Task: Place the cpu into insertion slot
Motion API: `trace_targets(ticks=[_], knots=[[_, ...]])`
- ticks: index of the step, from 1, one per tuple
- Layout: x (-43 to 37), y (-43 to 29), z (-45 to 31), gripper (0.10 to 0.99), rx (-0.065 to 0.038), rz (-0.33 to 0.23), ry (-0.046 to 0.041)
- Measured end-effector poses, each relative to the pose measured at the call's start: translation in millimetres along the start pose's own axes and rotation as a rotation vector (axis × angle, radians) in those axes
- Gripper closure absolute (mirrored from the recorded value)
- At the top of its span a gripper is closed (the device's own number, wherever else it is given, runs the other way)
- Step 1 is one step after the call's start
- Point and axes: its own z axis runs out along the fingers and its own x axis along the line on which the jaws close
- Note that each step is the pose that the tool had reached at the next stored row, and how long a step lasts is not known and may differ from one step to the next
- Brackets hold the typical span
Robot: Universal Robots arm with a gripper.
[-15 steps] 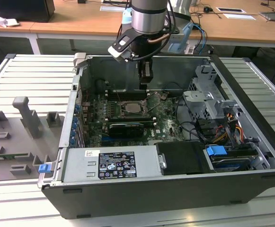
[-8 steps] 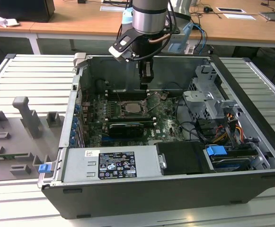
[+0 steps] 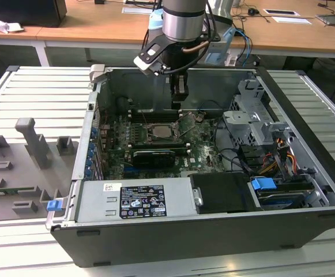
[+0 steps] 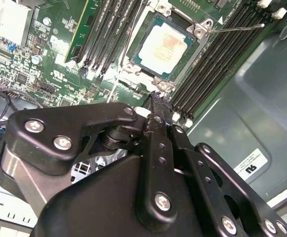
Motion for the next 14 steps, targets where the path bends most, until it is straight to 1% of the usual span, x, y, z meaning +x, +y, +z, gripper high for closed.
trace_targets(ticks=[9,14], knots=[[0.0,1.9,0.1,0.98,0.001,0.0,0.0],[0.0,4.2,0.1,0.98,0.001,0.0,0.0]])
